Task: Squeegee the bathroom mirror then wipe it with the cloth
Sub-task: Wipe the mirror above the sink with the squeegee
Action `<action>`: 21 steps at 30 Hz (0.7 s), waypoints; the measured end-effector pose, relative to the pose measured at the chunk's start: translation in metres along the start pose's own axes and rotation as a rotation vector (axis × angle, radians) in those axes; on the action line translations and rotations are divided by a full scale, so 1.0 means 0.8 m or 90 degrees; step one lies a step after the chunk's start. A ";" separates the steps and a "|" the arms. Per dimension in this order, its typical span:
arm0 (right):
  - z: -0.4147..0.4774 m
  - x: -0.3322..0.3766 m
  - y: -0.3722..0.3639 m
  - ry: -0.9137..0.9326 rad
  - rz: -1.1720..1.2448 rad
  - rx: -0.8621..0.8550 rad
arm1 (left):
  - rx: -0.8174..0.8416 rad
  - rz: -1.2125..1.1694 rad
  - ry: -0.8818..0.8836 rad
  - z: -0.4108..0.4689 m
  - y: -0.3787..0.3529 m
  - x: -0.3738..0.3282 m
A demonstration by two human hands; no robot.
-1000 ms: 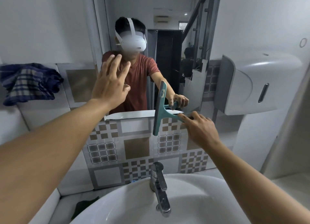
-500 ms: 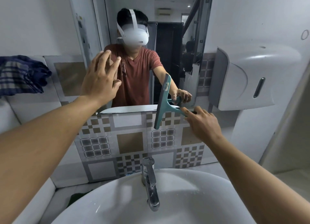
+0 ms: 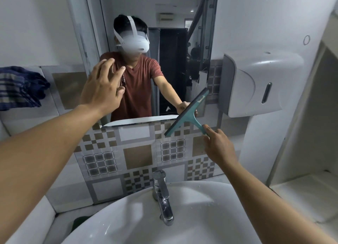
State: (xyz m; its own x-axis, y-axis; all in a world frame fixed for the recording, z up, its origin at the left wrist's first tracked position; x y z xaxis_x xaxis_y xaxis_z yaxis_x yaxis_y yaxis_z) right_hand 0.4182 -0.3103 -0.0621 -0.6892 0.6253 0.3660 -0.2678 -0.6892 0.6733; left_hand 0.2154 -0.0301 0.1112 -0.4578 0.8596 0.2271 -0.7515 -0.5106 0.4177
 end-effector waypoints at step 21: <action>-0.080 0.183 -0.074 -0.618 0.732 0.043 | 0.015 -0.002 -0.003 0.026 0.022 0.041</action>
State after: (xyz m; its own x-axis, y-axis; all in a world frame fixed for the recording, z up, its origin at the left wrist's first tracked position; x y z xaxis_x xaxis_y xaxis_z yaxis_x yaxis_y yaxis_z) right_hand 0.2898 -0.2013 -0.0893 0.2119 -0.2185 0.9525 0.1423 -0.9574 -0.2513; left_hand 0.1975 -0.0105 0.1441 -0.4533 0.8612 0.2297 -0.7414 -0.5074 0.4392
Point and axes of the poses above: each hand's wrist, its own z-axis towards the middle knuckle, its own y-axis out of the back of the hand, x = y × z, the point moved 4 cm from there along z, towards the middle knuckle, and after that the axes turned 9 degrees about -x, right-handed, at the moved point
